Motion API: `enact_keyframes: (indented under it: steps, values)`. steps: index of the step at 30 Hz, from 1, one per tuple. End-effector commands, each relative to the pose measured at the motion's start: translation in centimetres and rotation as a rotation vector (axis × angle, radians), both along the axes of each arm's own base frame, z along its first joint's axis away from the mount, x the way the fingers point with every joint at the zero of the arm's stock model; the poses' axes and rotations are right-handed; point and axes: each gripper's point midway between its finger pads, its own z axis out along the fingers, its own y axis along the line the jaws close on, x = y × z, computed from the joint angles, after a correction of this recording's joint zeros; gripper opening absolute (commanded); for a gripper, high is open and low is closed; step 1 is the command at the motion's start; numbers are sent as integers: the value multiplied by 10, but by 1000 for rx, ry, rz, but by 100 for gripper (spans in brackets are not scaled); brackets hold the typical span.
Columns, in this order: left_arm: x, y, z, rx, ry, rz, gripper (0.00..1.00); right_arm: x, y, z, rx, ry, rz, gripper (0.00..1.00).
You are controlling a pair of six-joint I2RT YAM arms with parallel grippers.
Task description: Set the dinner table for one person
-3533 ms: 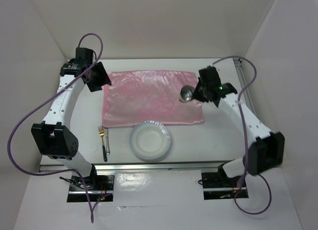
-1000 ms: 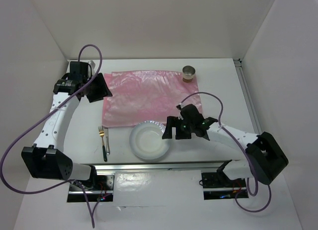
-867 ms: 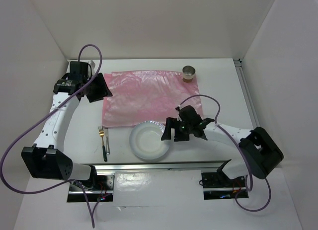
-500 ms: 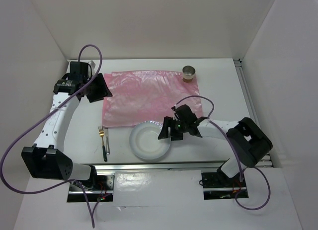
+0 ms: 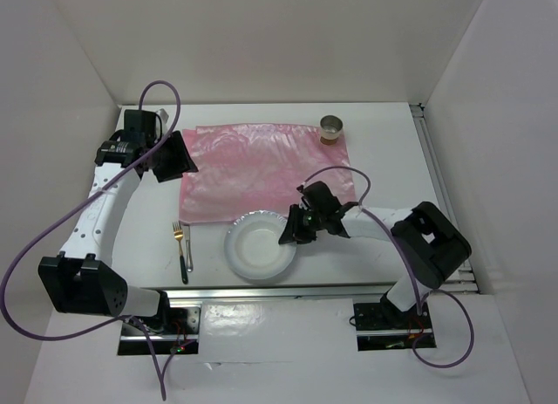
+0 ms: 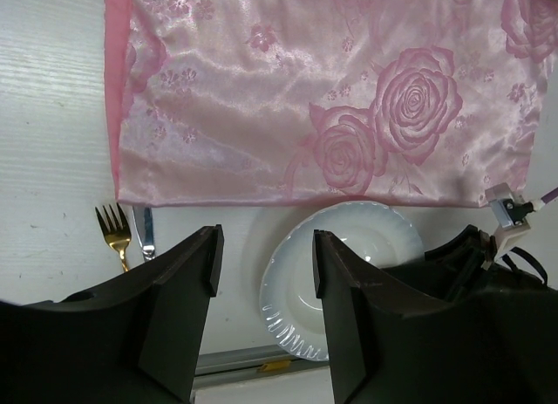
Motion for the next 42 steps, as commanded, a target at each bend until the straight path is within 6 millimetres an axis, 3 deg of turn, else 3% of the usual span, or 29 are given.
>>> enact_keyframes:
  steps: [1, 2, 9, 10, 12, 13, 15, 16, 18, 20, 21, 23, 24, 25, 26, 28, 30, 31, 35, 37, 42]
  values:
    - [2, 2, 10, -2, -43, -2, 62, 18, 6, 23, -9, -79, -20, 8]
    - [3, 1, 7, -2, -33, -2, 62, 15, 4, 30, -17, -69, -20, 0]
    - [5, 3, 19, 5, -57, 5, 61, 33, 11, 133, 73, -262, 26, 0]
    - [4, 3, 23, 5, -67, 5, 61, 46, 9, 152, 96, -289, 1, 0]
    - [4, 5, 31, 5, -88, 20, 61, 60, 4, 168, 110, -321, -19, 0]
    - [4, 6, 30, 7, -87, 34, 61, 76, -2, 178, 120, -348, -53, 0]
    - [1, 10, 39, 12, -112, 62, 61, 100, -5, 178, 127, -366, -79, 0]
    - [-3, 19, 28, 30, -78, 137, 61, 121, -13, 187, 135, -395, -120, 0]
    - [-13, 25, 24, 29, -74, 210, 61, 147, -11, 181, 165, -385, -144, 0]
    - [-25, 31, 3, 28, -22, 283, 61, 176, -15, 190, 204, -397, -186, 0]
    - [-31, 33, 1, 25, -24, 305, 61, 191, -12, 176, 207, -376, -193, 0]
    - [-43, 34, -15, 27, 17, 328, 61, 213, -9, 184, 225, -395, -209, 0]
    - [-46, 35, -17, 28, 20, 328, 61, 220, -7, 181, 224, -393, -210, 0]
    - [-51, 36, -21, 37, 32, 334, 62, 229, -3, 165, 214, -359, -216, 0]
    - [-55, 36, -22, 37, 31, 334, 62, 240, 0, 172, 223, -375, -228, 0]
    - [-60, 39, -22, 48, 38, 341, 62, 251, 5, 156, 219, -349, -236, 0]
    - [-61, 40, -19, 53, 27, 347, 62, 264, 10, 157, 233, -358, -242, 0]
    - [-63, 40, -20, 55, 35, 347, 62, 268, 12, 142, 225, -329, -249, 0]
    - [-65, 42, -22, 64, 45, 353, 62, 289, 15, 132, 231, -313, -271, 0]
    - [-68, 42, -21, 64, 45, 353, 62, 293, 14, 116, 207, -283, -281, 0]
    - [-71, 42, -19, 64, 45, 353, 63, 302, 16, 99, 193, -270, -288, 0]
